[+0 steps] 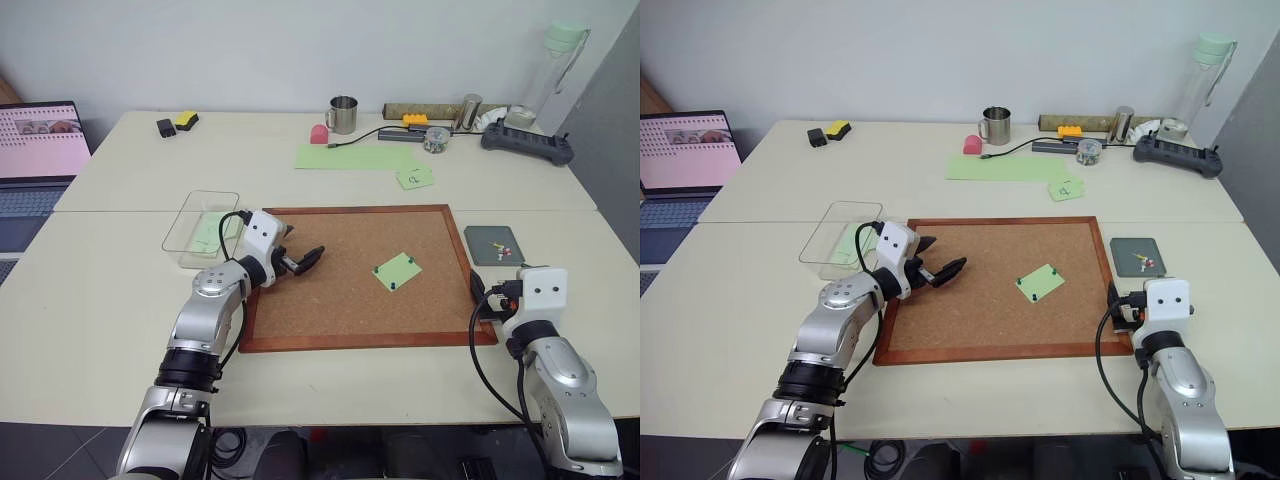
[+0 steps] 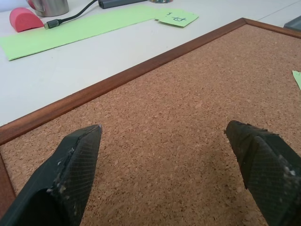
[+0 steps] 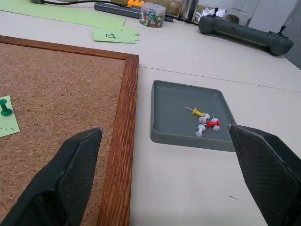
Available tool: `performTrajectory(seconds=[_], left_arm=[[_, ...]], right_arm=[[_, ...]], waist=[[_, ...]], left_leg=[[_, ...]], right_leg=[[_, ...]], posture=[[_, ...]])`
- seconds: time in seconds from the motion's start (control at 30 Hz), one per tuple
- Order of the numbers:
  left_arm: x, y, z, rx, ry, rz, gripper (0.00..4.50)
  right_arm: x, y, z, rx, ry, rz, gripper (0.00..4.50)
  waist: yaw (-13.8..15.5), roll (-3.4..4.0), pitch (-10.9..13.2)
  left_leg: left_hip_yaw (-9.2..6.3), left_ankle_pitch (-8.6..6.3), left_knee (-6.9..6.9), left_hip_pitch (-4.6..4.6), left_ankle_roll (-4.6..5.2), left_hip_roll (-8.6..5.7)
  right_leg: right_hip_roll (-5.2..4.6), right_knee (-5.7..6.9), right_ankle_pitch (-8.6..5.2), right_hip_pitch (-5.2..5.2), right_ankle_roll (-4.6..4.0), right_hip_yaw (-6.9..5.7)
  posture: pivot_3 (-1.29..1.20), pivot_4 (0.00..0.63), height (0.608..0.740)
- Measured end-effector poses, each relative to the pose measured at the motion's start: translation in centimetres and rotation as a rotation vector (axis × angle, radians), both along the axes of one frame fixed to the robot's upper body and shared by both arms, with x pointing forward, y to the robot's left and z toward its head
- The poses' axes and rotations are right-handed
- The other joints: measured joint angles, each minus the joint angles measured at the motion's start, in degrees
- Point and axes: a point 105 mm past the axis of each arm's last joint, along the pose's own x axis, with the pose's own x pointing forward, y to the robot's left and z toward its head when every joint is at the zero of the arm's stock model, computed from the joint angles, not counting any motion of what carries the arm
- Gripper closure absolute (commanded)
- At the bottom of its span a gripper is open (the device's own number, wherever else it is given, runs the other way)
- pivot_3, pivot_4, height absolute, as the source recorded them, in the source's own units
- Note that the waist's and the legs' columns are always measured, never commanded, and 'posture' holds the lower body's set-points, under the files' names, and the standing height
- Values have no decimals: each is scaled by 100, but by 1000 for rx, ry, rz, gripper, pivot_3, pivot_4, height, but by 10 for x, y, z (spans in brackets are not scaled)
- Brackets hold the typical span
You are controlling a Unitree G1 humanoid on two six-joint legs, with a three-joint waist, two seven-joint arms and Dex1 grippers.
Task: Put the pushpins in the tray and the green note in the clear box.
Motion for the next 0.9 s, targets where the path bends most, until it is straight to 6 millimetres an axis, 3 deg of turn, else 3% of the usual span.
performTrajectory(seconds=[0.6, 0.73, 0.9], left_arm=[[0, -1, 2, -5, -5, -6, 36], [-5, -6, 16, -73, -33, -58, 714], [-9, -11, 22, -110, -44, -108, 1808]], right_arm=[[0, 0, 0, 1, 1, -1, 0], [0, 6, 0, 31, -2, 41, 0], [-5, 50, 9, 136, -10, 346, 0]], waist=[[0, 0, 0], [0, 0, 0], [-7, 0, 0]], left_leg=[[0, 0, 0, 0, 0, 0], [0, 0, 0, 0, 0, 0], [0, 0, 1, 0, 0, 0]], right_leg=[[0, 0, 0, 0, 0, 0], [0, 0, 0, 0, 0, 0], [0, 0, 0, 0, 0, 0]], posture=[[0, 150, 740], [0, 150, 740], [0, 150, 740]])
